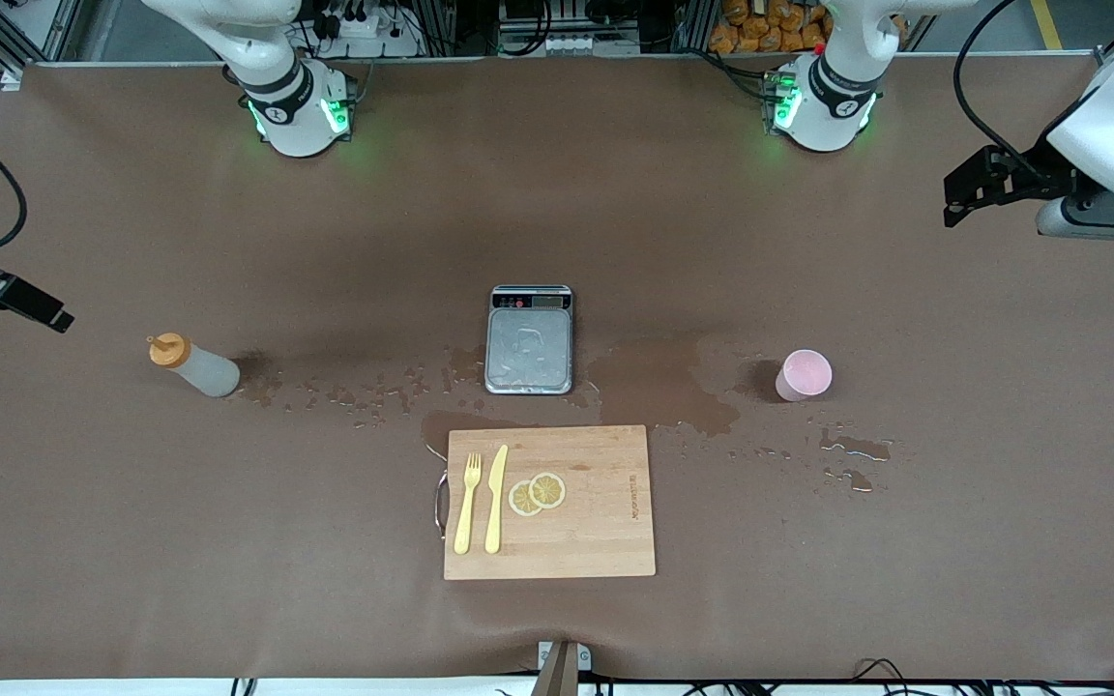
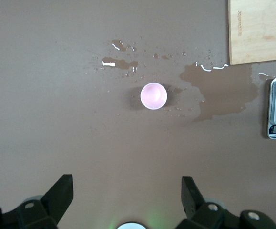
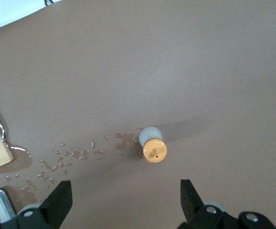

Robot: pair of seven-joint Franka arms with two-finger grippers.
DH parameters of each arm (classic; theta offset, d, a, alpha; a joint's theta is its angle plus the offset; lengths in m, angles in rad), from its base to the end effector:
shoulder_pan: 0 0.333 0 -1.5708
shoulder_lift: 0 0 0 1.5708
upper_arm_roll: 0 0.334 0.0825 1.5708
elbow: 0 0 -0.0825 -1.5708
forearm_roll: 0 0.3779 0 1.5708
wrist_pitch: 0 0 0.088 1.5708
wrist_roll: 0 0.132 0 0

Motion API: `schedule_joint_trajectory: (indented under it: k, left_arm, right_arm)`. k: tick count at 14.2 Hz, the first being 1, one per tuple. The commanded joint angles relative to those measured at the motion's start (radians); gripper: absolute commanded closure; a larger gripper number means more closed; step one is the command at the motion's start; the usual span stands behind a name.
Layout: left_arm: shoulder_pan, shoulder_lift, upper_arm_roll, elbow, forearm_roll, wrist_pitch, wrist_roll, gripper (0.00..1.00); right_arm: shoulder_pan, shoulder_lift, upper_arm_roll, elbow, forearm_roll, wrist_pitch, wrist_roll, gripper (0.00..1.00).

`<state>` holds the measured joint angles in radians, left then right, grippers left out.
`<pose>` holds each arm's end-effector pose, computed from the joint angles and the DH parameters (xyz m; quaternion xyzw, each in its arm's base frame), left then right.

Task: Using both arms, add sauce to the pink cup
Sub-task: 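Move the left gripper toward the pink cup while the right gripper approaches the bottle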

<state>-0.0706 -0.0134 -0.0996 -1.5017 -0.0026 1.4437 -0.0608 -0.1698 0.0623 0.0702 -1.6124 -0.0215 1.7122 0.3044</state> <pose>0.5221 -0.0905 0.6456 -0.9982 0.0548 0.0223 0.0020 0.5772 -0.0614 0.5756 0.9797 -0.1994 0.0196 0.0065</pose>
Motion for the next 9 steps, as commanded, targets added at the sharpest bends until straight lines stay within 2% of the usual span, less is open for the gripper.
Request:
schedule_joint_trajectory:
  k: [1,4,9]
  left_arm:
    - [0.006,0.007,-0.006,0.015,0.013,-0.025,0.001,0.0]
    - [0.005,0.024,-0.006,0.009,0.01,-0.026,0.001,0.0]
    - [0.005,0.076,-0.008,0.003,0.009,-0.019,-0.002,0.0]
  right_arm:
    - [-0.059,0.022,0.014,0.016,0.02,-0.013,-0.039,0.0]
    - [-0.091,0.125,0.013,0.037,0.04,0.003,-0.059,0.0]
    - [-0.195,0.172,0.014,0.048,0.07,0.024,-0.042,0.0]
